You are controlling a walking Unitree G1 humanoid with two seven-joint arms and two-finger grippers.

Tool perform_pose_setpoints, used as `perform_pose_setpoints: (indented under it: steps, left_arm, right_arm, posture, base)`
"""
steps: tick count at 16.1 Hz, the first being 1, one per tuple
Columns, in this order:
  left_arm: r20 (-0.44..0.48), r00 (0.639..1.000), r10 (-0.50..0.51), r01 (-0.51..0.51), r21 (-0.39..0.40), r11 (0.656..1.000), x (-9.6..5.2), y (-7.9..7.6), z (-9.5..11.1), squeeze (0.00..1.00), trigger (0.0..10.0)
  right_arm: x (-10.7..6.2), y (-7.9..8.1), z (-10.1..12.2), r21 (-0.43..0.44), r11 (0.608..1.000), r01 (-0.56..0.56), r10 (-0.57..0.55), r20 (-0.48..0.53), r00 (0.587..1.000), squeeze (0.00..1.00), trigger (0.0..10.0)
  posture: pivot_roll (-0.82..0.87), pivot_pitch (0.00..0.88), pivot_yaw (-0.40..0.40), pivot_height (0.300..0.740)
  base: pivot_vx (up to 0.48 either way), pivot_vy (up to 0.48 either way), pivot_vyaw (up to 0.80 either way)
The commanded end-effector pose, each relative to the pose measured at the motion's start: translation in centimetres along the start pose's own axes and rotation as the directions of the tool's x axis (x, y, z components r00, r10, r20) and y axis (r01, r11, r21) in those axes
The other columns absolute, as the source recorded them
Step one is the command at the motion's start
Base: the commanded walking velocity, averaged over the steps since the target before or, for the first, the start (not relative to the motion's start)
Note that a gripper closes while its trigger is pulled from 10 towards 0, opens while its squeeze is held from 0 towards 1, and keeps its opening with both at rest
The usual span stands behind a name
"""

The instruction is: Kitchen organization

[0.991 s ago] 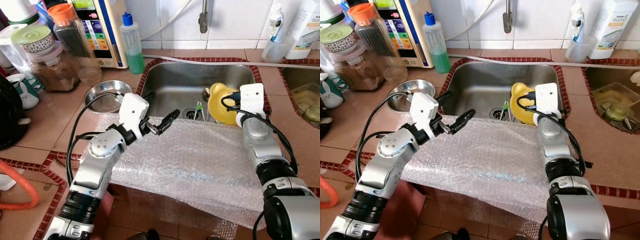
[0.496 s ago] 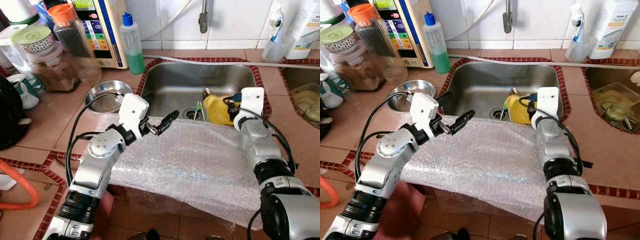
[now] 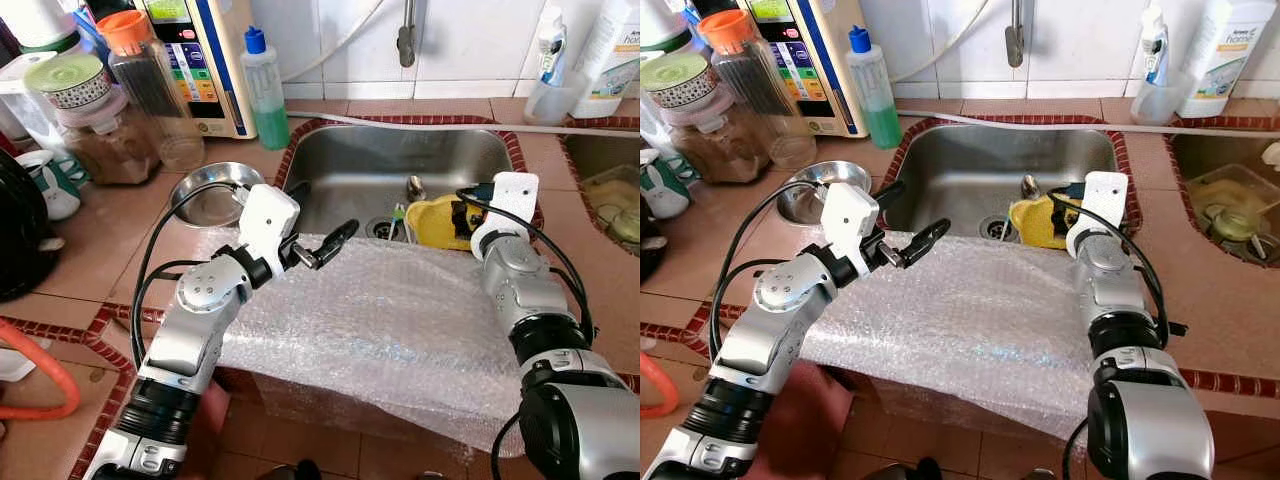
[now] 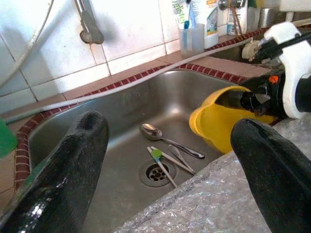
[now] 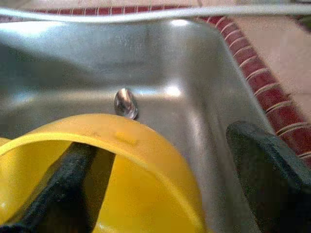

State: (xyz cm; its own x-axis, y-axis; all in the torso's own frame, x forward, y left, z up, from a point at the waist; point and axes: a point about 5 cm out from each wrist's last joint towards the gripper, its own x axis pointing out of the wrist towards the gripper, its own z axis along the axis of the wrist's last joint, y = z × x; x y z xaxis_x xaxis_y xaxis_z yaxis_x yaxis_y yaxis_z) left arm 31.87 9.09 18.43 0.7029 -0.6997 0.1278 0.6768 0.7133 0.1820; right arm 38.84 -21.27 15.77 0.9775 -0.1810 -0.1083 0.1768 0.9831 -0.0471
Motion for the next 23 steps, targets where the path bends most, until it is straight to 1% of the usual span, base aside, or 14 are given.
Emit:
perform_pose_setpoints:
  steps: [1, 4, 6, 7, 8, 11, 13, 14, 15, 16, 17, 18, 21, 23]
  left_arm:
    - [0.000, 1.000, -0.001, 0.001, 0.025, 1.000, -0.1, 0.4, 0.3, 0.67, 10.0]
    - [0.005, 1.000, 0.009, -0.009, 0.027, 1.000, 0.1, 0.7, 0.5, 0.67, 10.0]
    - [0.004, 1.000, 0.008, -0.008, 0.030, 1.000, 0.1, 0.7, 0.6, 0.66, 10.0]
    - [-0.001, 1.000, 0.002, -0.002, 0.034, 0.999, 0.1, 0.6, 0.5, 0.31, 10.0]
    - [-0.002, 1.000, 0.001, -0.001, 0.032, 0.999, 0.0, 0.7, 0.5, 0.00, 10.0]
    - [-0.003, 1.000, -0.003, 0.003, 0.038, 0.999, 0.1, 0.7, 0.6, 0.00, 10.0]
    - [-0.004, 1.000, -0.004, 0.004, 0.040, 0.999, 0.2, 0.7, 0.6, 0.00, 10.0]
    - [-0.004, 1.000, -0.004, 0.004, 0.041, 0.999, 0.2, 0.7, 0.6, 0.00, 10.0]
    - [-0.004, 1.000, -0.004, 0.004, 0.041, 0.999, 0.2, 0.7, 0.6, 0.00, 10.0]
    - [-0.005, 1.000, -0.004, 0.004, 0.041, 0.999, 0.2, 0.7, 0.6, 0.00, 10.0]
    - [-0.008, 1.000, -0.003, 0.003, 0.040, 0.999, 0.0, 0.6, 0.4, 0.00, 10.0]
    - [-0.010, 1.000, -0.002, 0.003, 0.039, 0.999, 0.0, 0.5, 0.4, 0.00, 10.0]
    - [-0.006, 1.000, -0.001, 0.002, 0.036, 0.999, 0.2, 0.5, 0.4, 0.00, 10.0]
    - [-0.002, 1.000, 0.001, -0.001, 0.034, 0.999, 0.3, 0.4, 0.5, 0.00, 10.0]
  right_arm:
    - [0.1, 0.0, 1.5, 0.000, 1.000, 0.007, -0.007, 0.075, 0.997, 1.00, 10.0]
    - [0.0, 0.1, 3.0, -0.043, 0.999, 0.013, -0.006, 0.158, 0.987, 1.00, 10.0]
    - [0.2, 0.1, 2.7, 0.030, 0.999, 0.020, -0.023, 0.114, 0.993, 1.00, 10.0]
    - [0.4, 0.5, 1.2, 0.003, 1.000, -0.016, 0.016, -0.012, 1.000, 1.00, 10.0]
    - [0.3, 1.3, -0.4, 0.165, 0.985, -0.057, 0.081, -0.142, 0.987, 1.00, 10.0]
    - [0.3, 0.9, -1.0, 0.403, 0.915, 0.035, 0.066, -0.234, 0.970, 1.00, 10.0]
    - [0.4, 0.5, -0.7, 0.436, 0.898, 0.057, 0.059, -0.247, 0.967, 1.00, 10.0]
    - [0.5, 0.2, -0.5, 0.433, 0.899, 0.061, 0.049, -0.240, 0.970, 0.95, 10.0]
    - [0.6, 0.0, 0.1, 0.392, 0.919, 0.036, 0.044, -0.191, 0.981, 0.12, 10.0]
    - [0.6, -0.1, 0.5, 0.367, 0.930, 0.021, 0.042, -0.163, 0.986, 0.12, 10.0]
    - [0.6, 0.5, 2.5, 0.240, 0.967, -0.082, 0.091, -0.026, 0.996, 0.00, 10.0]
    - [0.6, 0.3, 2.9, 0.162, 0.985, -0.058, 0.058, 0.005, 0.998, 0.00, 10.0]
    - [0.5, 1.1, 3.3, 0.037, 0.993, -0.112, 0.112, 0.023, 0.993, 0.00, 10.0]
    - [0.4, 1.1, 3.3, 0.034, 0.992, -0.122, 0.121, 0.034, 0.992, 0.00, 10.0]
  posture:
    - [-0.20, 0.108, 0.171, 0.740]
    - [-0.20, 0.106, 0.173, 0.740]
    - [-0.20, 0.105, 0.175, 0.740]
    - [-0.20, 0.105, 0.175, 0.740]
    - [-0.20, 0.103, 0.178, 0.740]
    - [-0.20, 0.100, 0.184, 0.740]
    - [-0.20, 0.100, 0.184, 0.740]
    - [-0.20, 0.101, 0.185, 0.740]
    - [-0.19, 0.102, 0.183, 0.740]
    - [-0.19, 0.102, 0.183, 0.740]
    - [-0.20, 0.105, 0.183, 0.740]
    - [-0.20, 0.106, 0.181, 0.740]
    - [-0.20, 0.108, 0.180, 0.740]
    - [-0.20, 0.108, 0.177, 0.740]
  base:
    - [0.000, 0.000, 0.00]
    - [0.000, 0.000, 0.00]
    - [0.000, 0.000, 0.00]
    - [0.000, 0.000, 0.00]
    - [0.000, 0.000, 0.00]
    - [0.000, 0.000, 0.00]
    - [0.000, 0.000, 0.00]
    - [0.000, 0.000, 0.00]
    - [0.000, 0.000, 0.00]
    - [0.000, 0.000, 0.00]
    - [0.000, 0.000, 0.00]
    - [0.000, 0.000, 0.00]
    - [0.000, 0.000, 0.00]
    - [0.000, 0.000, 0.00]
